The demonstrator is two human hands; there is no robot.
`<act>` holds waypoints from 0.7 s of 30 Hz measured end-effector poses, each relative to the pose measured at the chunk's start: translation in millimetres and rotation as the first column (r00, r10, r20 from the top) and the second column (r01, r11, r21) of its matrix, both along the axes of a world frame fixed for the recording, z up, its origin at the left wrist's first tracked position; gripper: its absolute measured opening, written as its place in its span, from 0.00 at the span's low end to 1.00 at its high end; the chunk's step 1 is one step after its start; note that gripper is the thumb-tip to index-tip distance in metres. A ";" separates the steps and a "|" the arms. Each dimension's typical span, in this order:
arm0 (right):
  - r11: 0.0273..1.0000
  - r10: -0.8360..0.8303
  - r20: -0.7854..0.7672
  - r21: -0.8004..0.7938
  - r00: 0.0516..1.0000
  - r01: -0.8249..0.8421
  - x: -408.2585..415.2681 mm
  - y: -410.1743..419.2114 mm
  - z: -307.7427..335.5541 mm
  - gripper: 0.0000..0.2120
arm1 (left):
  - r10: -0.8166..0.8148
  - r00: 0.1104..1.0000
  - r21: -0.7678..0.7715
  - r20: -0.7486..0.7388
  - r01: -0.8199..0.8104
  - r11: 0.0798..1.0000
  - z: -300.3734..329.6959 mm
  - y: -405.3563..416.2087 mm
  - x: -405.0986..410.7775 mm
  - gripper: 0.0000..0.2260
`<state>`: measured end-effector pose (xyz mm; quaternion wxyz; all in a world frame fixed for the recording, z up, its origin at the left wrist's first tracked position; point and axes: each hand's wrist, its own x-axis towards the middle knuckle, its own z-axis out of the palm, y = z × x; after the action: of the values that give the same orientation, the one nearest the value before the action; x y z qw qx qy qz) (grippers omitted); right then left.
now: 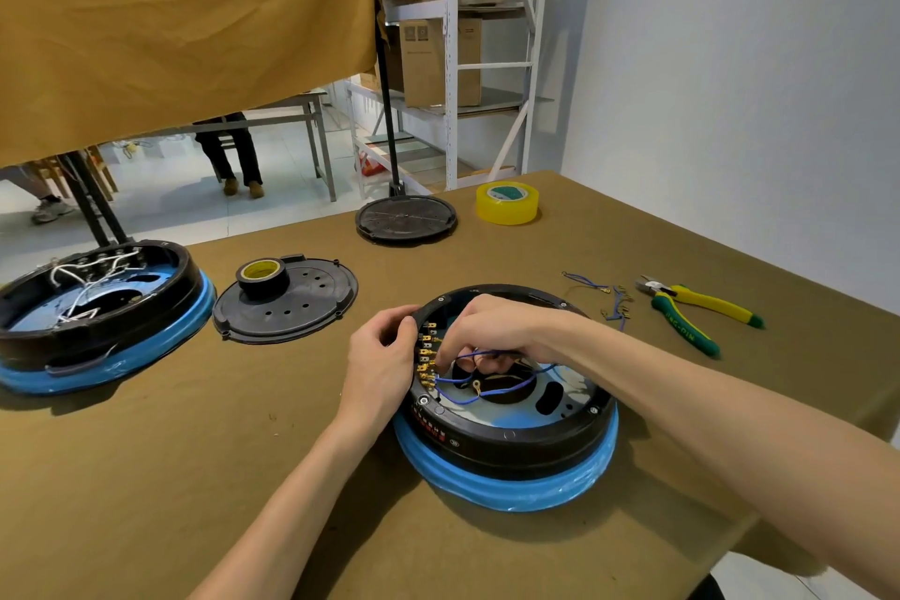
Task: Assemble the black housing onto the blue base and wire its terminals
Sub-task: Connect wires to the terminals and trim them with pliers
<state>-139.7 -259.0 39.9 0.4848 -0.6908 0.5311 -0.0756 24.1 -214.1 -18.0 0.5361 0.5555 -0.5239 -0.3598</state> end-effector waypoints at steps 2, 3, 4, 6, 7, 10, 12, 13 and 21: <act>1.000 0.005 -0.007 -0.004 1.000 -0.005 -0.2 0.2 1.9 0.05 | -0.002 1.000 0.000 0.000 0.002 1.000 0.1 0.2 0.3 0.12; 1.000 0.009 -0.011 -0.006 1.000 -0.009 -0.7 0.2 2.8 0.06 | -0.002 1.000 0.000 0.002 0.002 1.000 0.5 0.3 0.2 0.12; 1.000 0.008 -0.010 -0.006 1.000 -0.008 -1.4 0.2 3.0 0.06 | -0.002 1.000 0.000 0.004 0.002 1.000 0.6 0.4 0.1 0.12; 1.000 0.000 0.001 -0.003 1.000 0.000 -2.4 0.2 1.8 0.08 | -0.004 1.000 -0.003 0.002 0.004 1.000 0.3 0.3 -0.2 0.12; 1.000 -0.002 0.007 -0.004 1.000 0.002 -2.1 0.5 1.0 0.09 | -0.004 1.000 -0.003 -0.001 0.004 1.000 0.2 0.5 -0.2 0.11; 1.000 0.003 0.008 -0.005 1.000 -0.003 0.2 0.9 1.5 0.06 | -0.001 1.000 -0.001 0.000 0.001 1.000 0.4 0.6 0.0 0.11; 1.000 0.002 -0.001 -0.009 1.000 -0.002 0.4 0.4 2.7 0.08 | 0.003 1.000 -0.001 0.001 -0.003 1.000 0.7 0.6 -0.4 0.11; 1.000 0.001 -0.004 -0.013 1.000 -0.001 0.1 0.2 2.7 0.09 | 0.007 1.000 -0.002 0.000 -0.007 1.000 0.9 0.6 -0.9 0.12; 1.000 0.003 0.045 -0.008 0.999 -0.003 2.4 -0.7 3.3 0.07 | 0.022 1.000 0.005 -0.013 -0.022 1.000 2.3 1.7 -2.8 0.12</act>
<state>-137.3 -259.7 43.1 0.4940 -0.6918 0.5185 -0.0927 21.3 -212.3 -15.7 0.5422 0.5601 -0.5134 -0.3587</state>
